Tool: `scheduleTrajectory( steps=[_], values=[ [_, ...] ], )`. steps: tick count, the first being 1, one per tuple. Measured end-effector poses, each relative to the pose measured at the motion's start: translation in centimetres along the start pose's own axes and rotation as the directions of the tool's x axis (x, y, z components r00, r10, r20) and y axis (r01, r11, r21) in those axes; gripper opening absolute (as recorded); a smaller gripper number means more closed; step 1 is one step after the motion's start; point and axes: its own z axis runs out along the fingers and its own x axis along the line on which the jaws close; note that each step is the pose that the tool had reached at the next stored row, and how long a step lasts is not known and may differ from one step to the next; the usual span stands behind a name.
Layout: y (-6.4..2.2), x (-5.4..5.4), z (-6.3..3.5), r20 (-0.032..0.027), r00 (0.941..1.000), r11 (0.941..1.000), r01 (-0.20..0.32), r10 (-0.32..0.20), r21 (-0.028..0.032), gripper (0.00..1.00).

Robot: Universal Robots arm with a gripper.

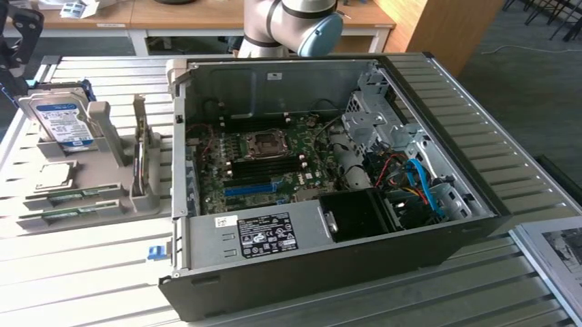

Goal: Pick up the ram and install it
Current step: 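Pick up the ram and move it above insertion slot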

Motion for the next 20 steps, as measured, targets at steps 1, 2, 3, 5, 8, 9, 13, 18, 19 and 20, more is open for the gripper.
scheduleTrajectory(
  steps=[1, 2, 3, 5, 8, 9, 13, 18, 19, 20],
  values=[
    [0.00, 0.00, 0.00, -0.0005, 0.9999, 0.9999, 0.010, -0.010, -0.0003, 0.10],
    [0.00, 0.00, 0.00, -0.0010, 0.9998, 0.9998, 0.020, -0.020, -0.0005, 0.10],
    [0.00, 0.00, 0.01, -0.0013, 0.9996, 0.9996, 0.029, -0.029, -0.0007, 0.10],
    [0.00, 0.00, 0.01, -0.0021, 0.9989, 0.9989, 0.046, -0.046, -0.0012, 0.10],
    [0.00, 0.00, 0.01, -0.0030, 0.9977, 0.9977, 0.067, -0.067, -0.0017, 0.10],
    [0.00, 0.00, 0.01, -0.0032, 0.9973, 0.9973, 0.073, -0.073, -0.0018, 0.10],
    [0.00, 0.00, 0.01, -0.0042, 0.9953, 0.9954, 0.096, -0.096, -0.0025, 0.10],
    [0.00, 0.00, 0.02, -0.0060, 0.9904, 0.9904, 0.138, -0.138, -0.0037, 0.10],
    [0.00, 0.00, 0.03, -0.0064, 0.9891, 0.9891, 0.147, -0.147, -0.0040, 0.10],
    [0.00, 0.00, 0.03, -0.0068, 0.9877, 0.9877, 0.156, -0.156, -0.0043, 0.10]
  ],
)
